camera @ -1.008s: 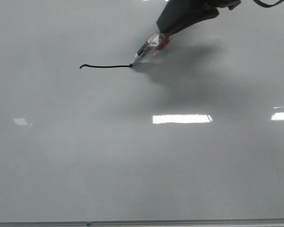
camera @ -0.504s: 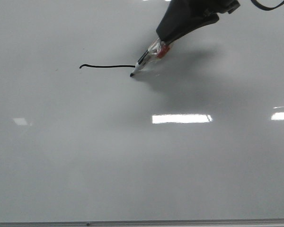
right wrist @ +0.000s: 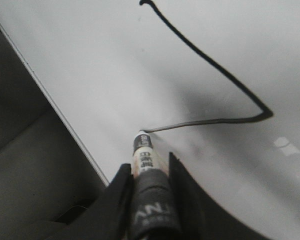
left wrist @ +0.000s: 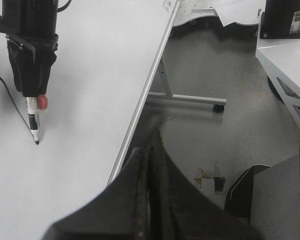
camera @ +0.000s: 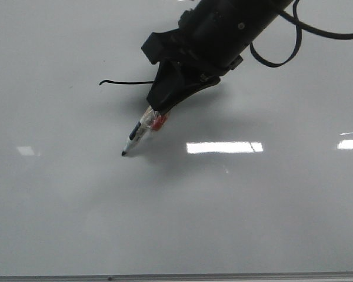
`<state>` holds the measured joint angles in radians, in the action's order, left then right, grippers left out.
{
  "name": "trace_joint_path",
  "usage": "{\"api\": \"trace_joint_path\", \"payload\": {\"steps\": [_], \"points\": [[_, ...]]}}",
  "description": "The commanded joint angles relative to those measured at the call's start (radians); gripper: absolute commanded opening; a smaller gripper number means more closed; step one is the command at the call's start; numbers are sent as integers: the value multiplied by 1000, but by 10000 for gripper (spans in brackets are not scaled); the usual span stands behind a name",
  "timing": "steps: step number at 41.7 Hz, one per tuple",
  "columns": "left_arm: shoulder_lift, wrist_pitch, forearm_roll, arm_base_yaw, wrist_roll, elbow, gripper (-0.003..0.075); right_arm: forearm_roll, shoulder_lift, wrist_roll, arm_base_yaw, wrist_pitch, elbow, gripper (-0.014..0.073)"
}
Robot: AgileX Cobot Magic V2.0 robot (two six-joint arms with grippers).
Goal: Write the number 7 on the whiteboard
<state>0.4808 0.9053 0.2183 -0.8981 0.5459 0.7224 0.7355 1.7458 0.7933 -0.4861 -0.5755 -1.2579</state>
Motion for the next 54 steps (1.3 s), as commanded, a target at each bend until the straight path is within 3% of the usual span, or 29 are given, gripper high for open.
{"api": "trace_joint_path", "payload": {"steps": [1, 11, 22, 28, 33, 41, 44, 54], "points": [[4, -63, 23, 1, -8, 25, -20, -8, -46, 14, 7, 81, -26, -59], [4, -84, 23, 1, -8, 25, -20, 50, -193, 95, 7, -167, -32, -59], [31, -246, 40, 1, -8, 27, -20, 112, -297, 149, -6, -460, -102, -59], [134, -267, 31, 1, -8, 27, -8, 112, -305, 149, -62, -525, -134, -59], [237, -285, 31, 1, -8, 27, 97, 111, -305, 149, -120, -536, -151, -59], [318, -373, 20, 1, -8, 29, 414, 111, -305, 149, -169, -540, -155, -59], [318, -386, 9, 1, -8, 29, 486, 111, -305, 149, -171, -540, -155, -59], [324, -370, -32, 1, -8, 29, 498, 118, -305, 149, -172, -566, -155, -59]]}}
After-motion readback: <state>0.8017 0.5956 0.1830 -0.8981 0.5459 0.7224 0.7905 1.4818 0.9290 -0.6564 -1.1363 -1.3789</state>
